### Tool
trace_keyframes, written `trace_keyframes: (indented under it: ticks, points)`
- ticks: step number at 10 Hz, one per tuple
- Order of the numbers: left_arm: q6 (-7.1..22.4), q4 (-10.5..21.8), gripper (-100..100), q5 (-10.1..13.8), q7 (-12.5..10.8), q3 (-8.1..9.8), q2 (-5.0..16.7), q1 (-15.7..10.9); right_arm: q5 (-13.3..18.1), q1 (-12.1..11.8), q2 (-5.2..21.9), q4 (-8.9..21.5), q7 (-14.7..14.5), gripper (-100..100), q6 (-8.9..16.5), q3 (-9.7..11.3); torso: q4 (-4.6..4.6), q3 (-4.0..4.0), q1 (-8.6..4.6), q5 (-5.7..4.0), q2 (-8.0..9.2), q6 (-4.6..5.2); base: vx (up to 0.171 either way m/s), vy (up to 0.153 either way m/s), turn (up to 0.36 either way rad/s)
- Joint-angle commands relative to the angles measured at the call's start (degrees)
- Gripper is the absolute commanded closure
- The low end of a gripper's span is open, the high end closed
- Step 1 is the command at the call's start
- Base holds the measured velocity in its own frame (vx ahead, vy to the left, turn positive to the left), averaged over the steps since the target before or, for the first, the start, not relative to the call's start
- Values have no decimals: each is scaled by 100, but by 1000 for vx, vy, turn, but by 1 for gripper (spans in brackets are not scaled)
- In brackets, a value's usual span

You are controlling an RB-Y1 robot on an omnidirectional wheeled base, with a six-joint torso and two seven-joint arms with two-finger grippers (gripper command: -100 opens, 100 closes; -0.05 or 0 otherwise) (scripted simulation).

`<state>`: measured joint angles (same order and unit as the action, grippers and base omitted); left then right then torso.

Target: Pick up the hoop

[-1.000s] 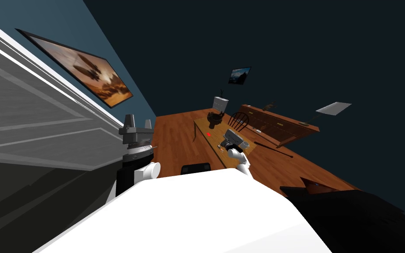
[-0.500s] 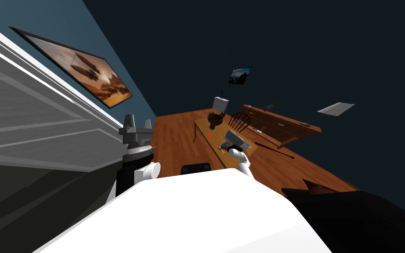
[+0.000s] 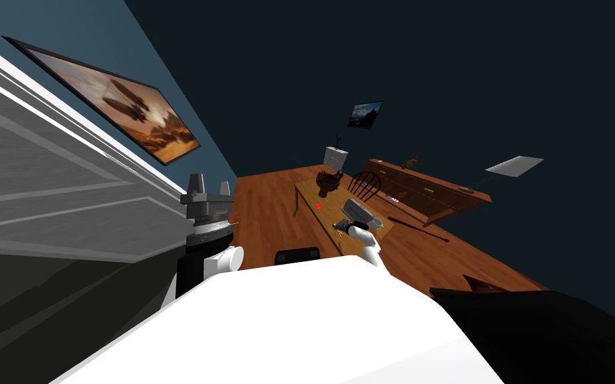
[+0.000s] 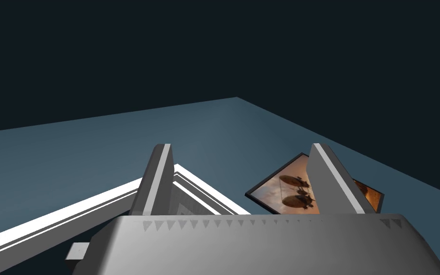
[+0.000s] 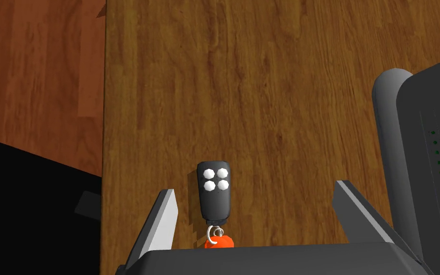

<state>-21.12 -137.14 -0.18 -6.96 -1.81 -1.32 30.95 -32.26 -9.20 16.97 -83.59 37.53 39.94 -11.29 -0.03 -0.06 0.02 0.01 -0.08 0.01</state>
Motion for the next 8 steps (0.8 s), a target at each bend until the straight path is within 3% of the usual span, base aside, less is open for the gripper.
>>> trace_keyframes:
  ticks: [1,2,4,5,8]
  points:
    - [0,0,0,0,0,0,0,0,-136,92,81,279,143,-100,214,-51,0,0,0,0,0,0,22,6,3]
    - [0,0,0,0,0,0,0,0,-136,92,81,279,143,-100,214,-51,0,1,0,0,1,0,26,4,2]
    - [0,0,0,0,0,0,0,0,-317,225,195,619,438,-100,616,-142,0,-1,-1,0,-2,0,46,2,3]
    - [0,0,0,0,0,0,0,0,-317,225,195,676,438,-100,629,-142,-2,-5,-2,0,-10,0,48,3,3]
    - [0,0,0,0,0,0,0,0,-545,392,360,1182,810,-100,1131,-256,-1,-3,3,1,-6,0,42,12,3]
